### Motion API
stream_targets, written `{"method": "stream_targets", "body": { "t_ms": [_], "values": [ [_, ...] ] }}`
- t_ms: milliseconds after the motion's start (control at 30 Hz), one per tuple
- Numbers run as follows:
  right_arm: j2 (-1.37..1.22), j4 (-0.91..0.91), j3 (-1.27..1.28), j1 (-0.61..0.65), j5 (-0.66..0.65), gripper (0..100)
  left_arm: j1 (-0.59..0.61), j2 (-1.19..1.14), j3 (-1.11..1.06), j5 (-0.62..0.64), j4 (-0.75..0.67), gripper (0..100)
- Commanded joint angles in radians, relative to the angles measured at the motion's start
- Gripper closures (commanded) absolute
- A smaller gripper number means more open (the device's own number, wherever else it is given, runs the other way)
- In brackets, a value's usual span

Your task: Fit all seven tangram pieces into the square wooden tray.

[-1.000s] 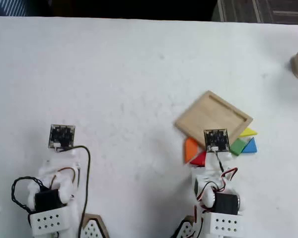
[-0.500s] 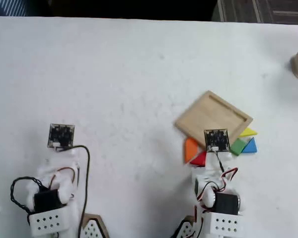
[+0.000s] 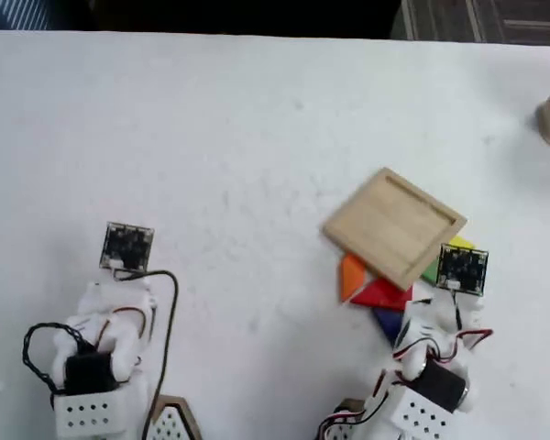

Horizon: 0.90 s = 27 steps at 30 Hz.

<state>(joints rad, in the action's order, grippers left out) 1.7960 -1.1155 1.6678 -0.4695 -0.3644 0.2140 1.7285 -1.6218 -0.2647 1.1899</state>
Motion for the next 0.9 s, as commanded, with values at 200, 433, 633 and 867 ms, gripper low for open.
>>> {"method": "stream_targets", "body": {
  "t_ms": [200,433,633,867],
  "values": [
    [0.001,0.053,-0.118,0.045,0.117,88.5,0.113,-0.002,0.002,0.002,-0.051,98],
    [-0.002,0.081,-0.180,0.087,0.117,94.7,0.130,-0.002,0.002,0.002,-0.051,98],
    [-0.216,0.088,-0.321,0.087,0.117,94.7,0.134,-0.002,0.002,0.002,-0.051,98],
    [-0.685,0.145,-0.571,0.088,0.126,94.6,0.134,-0.002,0.002,0.002,-0.054,98]
  ]
}}
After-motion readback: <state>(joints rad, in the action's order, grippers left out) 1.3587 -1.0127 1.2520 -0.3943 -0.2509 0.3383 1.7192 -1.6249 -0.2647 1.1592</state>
